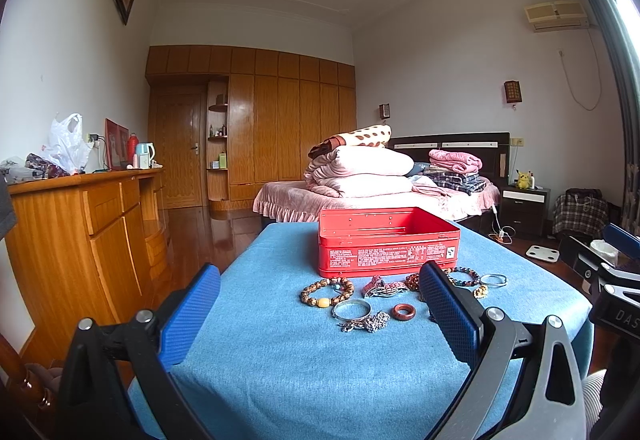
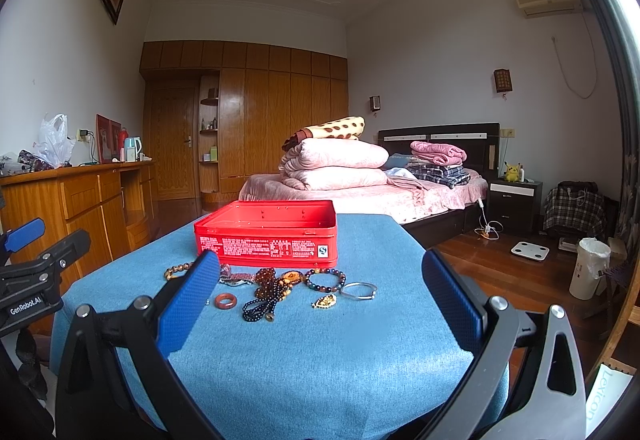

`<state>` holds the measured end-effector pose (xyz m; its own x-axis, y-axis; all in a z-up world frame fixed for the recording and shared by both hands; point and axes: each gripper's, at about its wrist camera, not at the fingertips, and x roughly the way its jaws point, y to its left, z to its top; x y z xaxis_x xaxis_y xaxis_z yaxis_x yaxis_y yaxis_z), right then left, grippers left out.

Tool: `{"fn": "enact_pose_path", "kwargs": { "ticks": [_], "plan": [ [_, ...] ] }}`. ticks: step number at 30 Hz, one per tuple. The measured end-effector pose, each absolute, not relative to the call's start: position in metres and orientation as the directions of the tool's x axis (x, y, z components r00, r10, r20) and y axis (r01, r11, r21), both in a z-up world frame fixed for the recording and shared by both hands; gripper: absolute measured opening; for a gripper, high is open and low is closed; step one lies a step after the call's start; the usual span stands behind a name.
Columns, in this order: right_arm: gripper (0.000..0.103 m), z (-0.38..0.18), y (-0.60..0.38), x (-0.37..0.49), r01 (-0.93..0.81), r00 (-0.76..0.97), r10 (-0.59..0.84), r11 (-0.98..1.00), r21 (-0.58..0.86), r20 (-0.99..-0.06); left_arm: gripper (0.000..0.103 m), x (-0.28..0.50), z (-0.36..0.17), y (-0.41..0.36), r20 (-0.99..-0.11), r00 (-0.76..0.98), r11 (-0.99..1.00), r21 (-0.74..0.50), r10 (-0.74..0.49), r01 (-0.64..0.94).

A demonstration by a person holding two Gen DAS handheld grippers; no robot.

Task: Organize jewelry

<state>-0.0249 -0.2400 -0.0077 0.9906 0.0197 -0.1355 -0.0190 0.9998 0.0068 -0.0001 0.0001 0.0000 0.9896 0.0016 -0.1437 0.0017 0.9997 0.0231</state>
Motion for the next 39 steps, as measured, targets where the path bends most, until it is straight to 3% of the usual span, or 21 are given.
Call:
{"fn": "enact_pose_path", "kwargs": {
  "ticks": [18, 33, 39],
  "plan": [
    [0.098, -0.016, -0.237, -0.01, -0.021, 0.986, 0.023, 1.0, 0.014, -0.163, 0.097, 0.008, -0.004, 0.005, -0.163, 0.987, 1.0, 0.015, -0.004, 0.006],
    [0.098, -0.034, -0.242, 0.034, 0.005, 0.966, 0.003, 1.0, 0.029, -0.257, 0.097, 0.06, -0.026, 0.013, -0.296, 0.955, 1.0, 0.002, 0.008, -0.008],
    [0.098, -0.038, -0.244, 0.048, 0.01, 0.962, 0.003, 0.999, 0.046, -0.271, 0.097, 0.077, -0.033, 0.01, -0.302, 0.953, 1.0, -0.007, -0.002, 0.0]
  ]
}}
